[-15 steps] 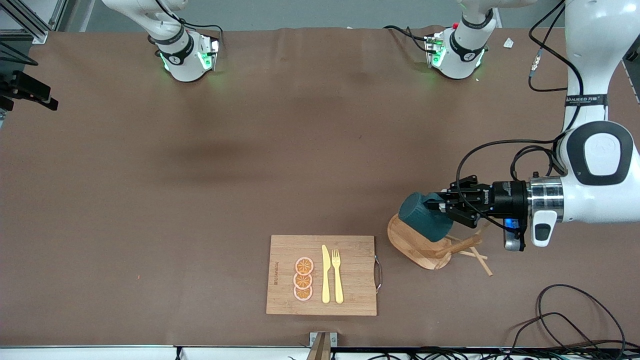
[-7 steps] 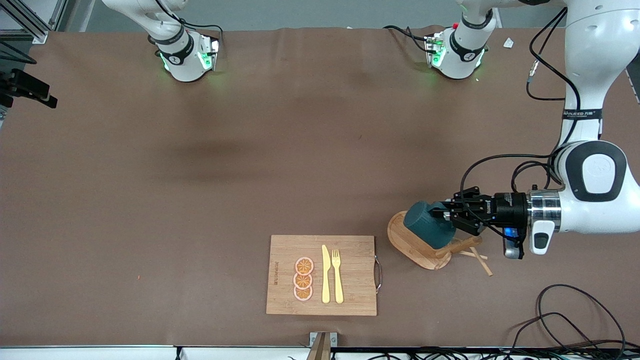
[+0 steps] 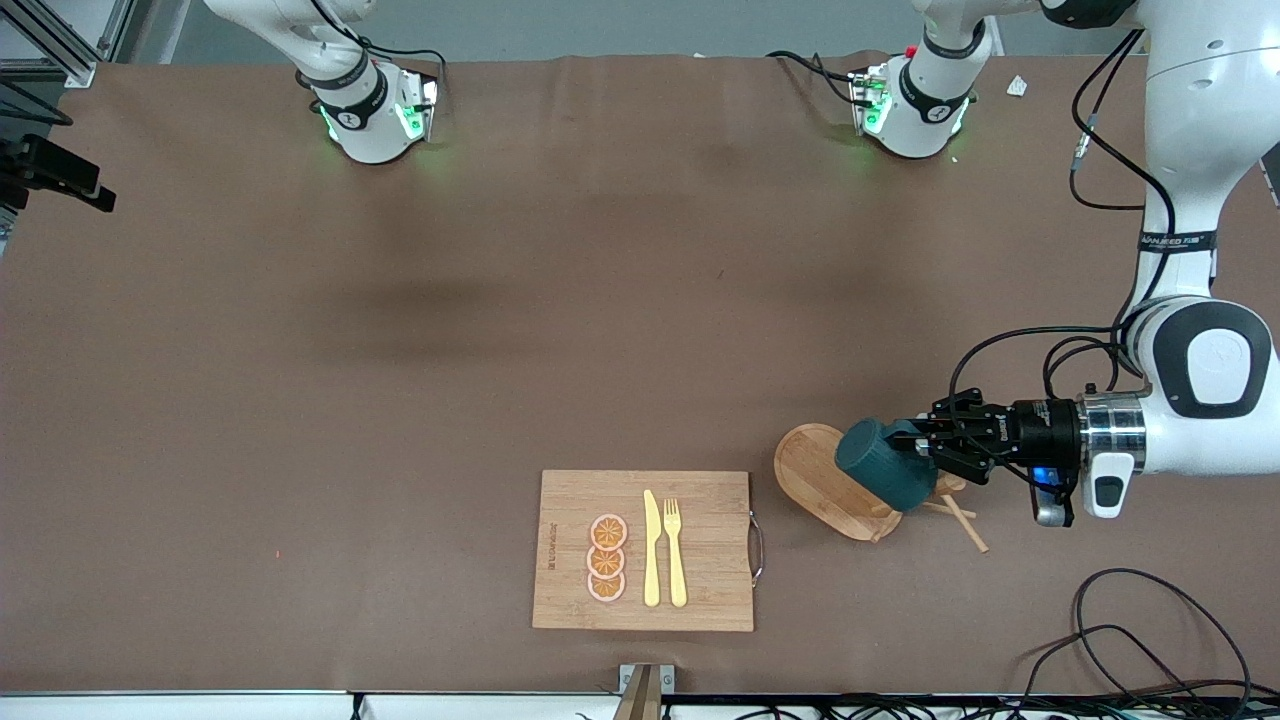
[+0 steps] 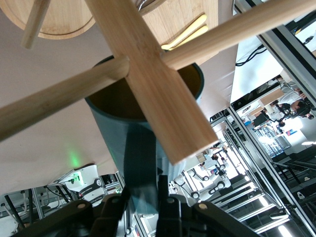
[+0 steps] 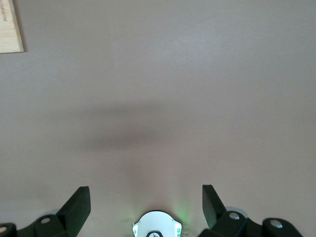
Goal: Pass cup and hang on rack
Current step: 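Tilt the mug and hook its handle onto a rack peg, then open the left gripper and release the mug on the rack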
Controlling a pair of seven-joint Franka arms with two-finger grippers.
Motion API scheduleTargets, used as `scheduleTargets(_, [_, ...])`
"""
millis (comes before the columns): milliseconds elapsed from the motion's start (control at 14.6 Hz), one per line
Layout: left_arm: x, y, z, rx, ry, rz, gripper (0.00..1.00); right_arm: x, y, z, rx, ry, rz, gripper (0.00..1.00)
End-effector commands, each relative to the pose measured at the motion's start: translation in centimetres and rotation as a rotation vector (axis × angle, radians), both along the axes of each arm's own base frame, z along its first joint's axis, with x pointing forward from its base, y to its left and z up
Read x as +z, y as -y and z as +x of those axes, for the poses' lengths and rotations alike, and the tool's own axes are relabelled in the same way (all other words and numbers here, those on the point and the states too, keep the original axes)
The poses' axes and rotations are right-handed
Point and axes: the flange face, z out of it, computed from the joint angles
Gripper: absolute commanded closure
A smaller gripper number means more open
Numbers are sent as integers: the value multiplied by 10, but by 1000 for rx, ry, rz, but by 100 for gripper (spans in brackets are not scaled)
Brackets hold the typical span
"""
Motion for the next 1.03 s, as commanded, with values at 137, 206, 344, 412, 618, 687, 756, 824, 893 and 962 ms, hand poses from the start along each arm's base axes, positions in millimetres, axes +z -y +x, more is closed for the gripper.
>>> scheduleTargets(137, [10, 2, 3, 23, -28, -25, 77, 9, 2, -6, -12, 21, 17, 0])
scheduleTargets(206, [18, 2, 5, 30, -31, -22, 67, 9, 2, -6, -10, 20, 11, 0])
scheduleTargets(344, [34, -3, 7, 42, -22, -6, 0, 9, 3, -6, -9, 24, 2, 0])
scheduleTargets(412, [48, -4, 6, 47, -13, 1, 0, 9, 3, -6, -9, 24, 2, 0])
scheduleTargets(618, [95, -10, -3, 77, -37, 80, 0, 9, 3, -6, -9, 22, 3, 0])
scheduleTargets(687, [113, -11, -7, 87, -31, 98, 0, 9, 3, -6, -9, 21, 2, 0])
scheduleTargets(756, [131, -13, -12, 88, -12, 132, 0, 9, 3, -6, -6, 19, 3, 0])
scheduleTargets(824, [145, -16, -18, 78, 16, 185, 0, 9, 3, -7, 1, 21, 3, 0])
scheduleTargets(893, [152, -17, -21, 61, 36, 246, 0, 9, 4, -7, 9, 20, 3, 0])
scheduleTargets(962, [160, -19, -23, 42, 61, 308, 0, 7, 6, -7, 7, 15, 4, 0])
